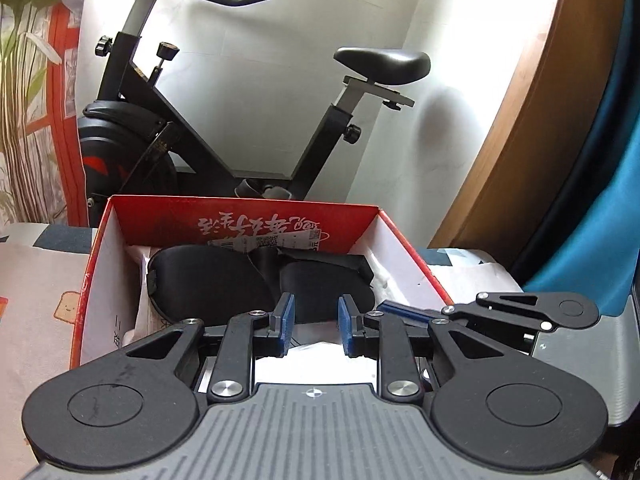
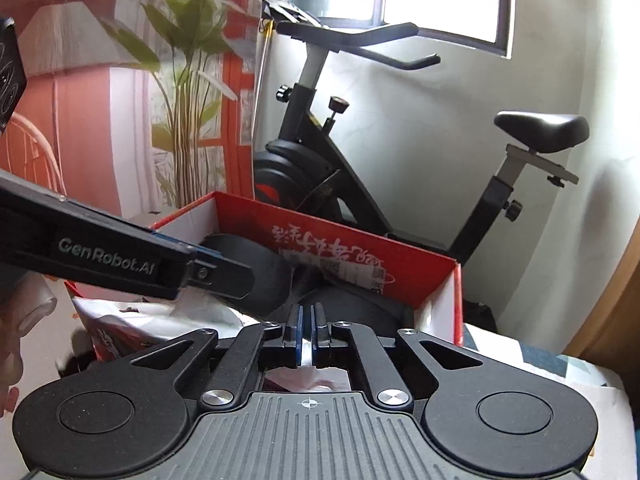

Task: Organize soft objects
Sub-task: 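Lower the packet into the box and open both grippers, then move both grippers down and close them on the black gloves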

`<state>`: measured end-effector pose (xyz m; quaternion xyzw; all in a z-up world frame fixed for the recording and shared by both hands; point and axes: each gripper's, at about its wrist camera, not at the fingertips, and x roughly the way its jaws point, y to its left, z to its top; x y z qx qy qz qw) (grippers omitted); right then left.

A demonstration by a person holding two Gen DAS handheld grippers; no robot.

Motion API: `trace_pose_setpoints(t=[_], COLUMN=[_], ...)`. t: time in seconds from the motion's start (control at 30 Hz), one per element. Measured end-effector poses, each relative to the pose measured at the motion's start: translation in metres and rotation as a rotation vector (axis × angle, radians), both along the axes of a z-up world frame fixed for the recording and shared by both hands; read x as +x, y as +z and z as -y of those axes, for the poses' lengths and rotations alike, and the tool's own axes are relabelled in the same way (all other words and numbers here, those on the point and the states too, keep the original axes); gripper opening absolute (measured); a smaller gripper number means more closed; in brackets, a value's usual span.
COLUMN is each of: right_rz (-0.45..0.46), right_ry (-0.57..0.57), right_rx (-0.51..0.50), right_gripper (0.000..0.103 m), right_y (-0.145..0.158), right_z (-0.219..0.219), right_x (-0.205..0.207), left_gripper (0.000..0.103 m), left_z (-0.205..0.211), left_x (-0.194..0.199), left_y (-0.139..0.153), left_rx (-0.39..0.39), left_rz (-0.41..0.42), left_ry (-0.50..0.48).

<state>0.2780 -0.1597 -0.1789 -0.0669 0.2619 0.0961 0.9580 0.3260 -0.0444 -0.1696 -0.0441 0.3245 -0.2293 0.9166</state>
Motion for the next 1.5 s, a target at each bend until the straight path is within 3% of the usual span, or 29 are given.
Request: trace_pose_setpoints(t=[0.23,0.43,0.6,0.87,1.2,1.33,1.5], right_rz=[-0.085,-0.035,0.029,0.1,0.064,0.014,-0.056], right_ry=[-0.015,-0.051,-0.088,-0.152,-0.153,-0.124,-0.069], right_rx=[0.02,0.113,0.163,0.235,0.234,0.245,0.219], right_gripper=[0.004,0.008,0.017,0.025,0.042,0.059,0.06], right_y=[-0.021,-0.017,-0.012,-0.013,-0.046,-0.064,-0.084], right_z=[-0.005,0.01,0.017,0.023,0.004,-0.006,-0.026], right_x=[0.015,-0.002,-0.029,-0.08,-0.122,-0.131,-0.133], left_gripper=[0.025,0.027,0.049,0.064,0.079,0.086,0.088], left_z=[-0.03,-0.057,-0.077,-0.101,-0.118,-0.123,-0.122], left_x=[0.004,-0.017,-0.047,-0.091,-0.11,-0.108,-0.1], left_y=[-0.007,-0.003,0.003,-0.001,-0.04,-0.06,-0.082], left_rx=[0.002,0.001,-0.01,-0.003,-0.009,-0.019,-0.021], left_rz=[-0.032,0.011,0.082,0.134,0.048,0.003,-0.043], left_ry=[0.038,0.047,0.058,0.095,0.126,0.133,0.144])
